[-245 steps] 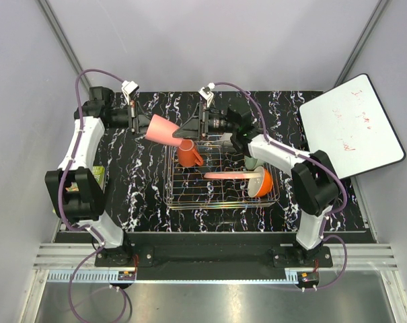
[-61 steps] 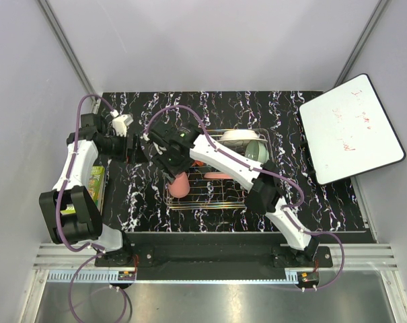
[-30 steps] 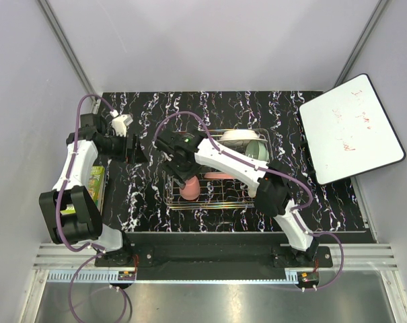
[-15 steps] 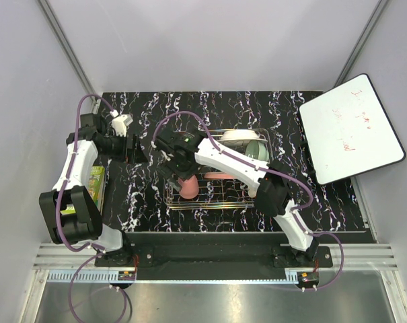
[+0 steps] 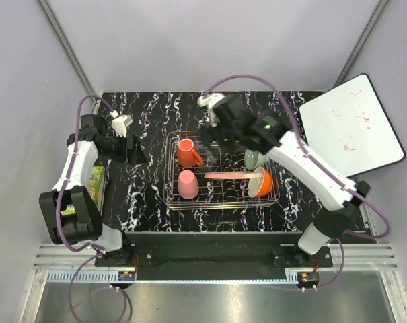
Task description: Load the mixed dishes into the dish rack
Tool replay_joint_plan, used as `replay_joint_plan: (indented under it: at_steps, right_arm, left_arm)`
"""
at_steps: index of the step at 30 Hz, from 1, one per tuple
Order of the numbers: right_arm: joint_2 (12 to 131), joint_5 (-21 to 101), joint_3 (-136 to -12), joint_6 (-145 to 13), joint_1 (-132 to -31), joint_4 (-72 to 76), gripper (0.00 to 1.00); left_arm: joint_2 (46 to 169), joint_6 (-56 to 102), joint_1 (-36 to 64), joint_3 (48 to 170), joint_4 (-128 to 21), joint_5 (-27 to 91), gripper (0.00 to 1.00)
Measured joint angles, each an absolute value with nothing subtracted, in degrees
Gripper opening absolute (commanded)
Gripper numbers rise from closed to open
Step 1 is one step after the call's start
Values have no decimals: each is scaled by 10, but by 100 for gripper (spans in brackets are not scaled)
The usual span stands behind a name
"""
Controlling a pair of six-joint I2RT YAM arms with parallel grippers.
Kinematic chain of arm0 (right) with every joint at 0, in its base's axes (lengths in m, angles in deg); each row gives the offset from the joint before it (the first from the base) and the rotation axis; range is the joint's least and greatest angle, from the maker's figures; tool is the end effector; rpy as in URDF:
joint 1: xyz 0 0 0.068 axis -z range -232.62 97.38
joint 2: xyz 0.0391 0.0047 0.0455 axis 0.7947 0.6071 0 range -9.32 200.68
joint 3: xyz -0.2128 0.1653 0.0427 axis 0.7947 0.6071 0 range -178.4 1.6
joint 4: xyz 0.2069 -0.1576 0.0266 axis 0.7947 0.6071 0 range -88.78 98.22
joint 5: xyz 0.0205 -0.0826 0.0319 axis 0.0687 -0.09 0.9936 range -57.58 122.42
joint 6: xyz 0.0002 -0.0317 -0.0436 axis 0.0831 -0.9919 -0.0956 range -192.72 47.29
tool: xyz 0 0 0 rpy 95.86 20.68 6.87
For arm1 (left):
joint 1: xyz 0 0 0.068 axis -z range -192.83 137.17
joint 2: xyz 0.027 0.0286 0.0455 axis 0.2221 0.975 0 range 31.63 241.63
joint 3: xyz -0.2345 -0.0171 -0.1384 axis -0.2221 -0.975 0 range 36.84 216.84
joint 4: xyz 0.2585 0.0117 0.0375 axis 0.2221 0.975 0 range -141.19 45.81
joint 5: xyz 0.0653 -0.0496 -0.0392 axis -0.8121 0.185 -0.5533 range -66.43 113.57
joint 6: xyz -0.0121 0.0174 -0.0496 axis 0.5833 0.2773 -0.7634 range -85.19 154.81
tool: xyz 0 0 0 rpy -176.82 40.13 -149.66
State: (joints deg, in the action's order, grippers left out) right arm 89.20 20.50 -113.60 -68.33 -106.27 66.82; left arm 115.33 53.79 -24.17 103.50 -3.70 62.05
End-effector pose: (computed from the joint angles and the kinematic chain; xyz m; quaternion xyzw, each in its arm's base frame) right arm 0.2122 0.2760 0.4205 -0.3551 0.8618 0.0843 0.3523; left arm 0.2855 0.0347 0.2695 0.1339 0.9140 -0.2558 0.2849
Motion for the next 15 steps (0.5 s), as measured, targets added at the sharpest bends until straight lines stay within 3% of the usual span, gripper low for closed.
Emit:
replay_joint_plan:
  at_steps: [8,15]
  right_arm:
    - [777,222,-954,-654,-881,615,100]
    - [721,265,-866,-641,-865,567,100]
  left_arm:
    - [1147,536,-236,1018,-46,602,99]
    - [1117,532,-220,1018,-46,586,99]
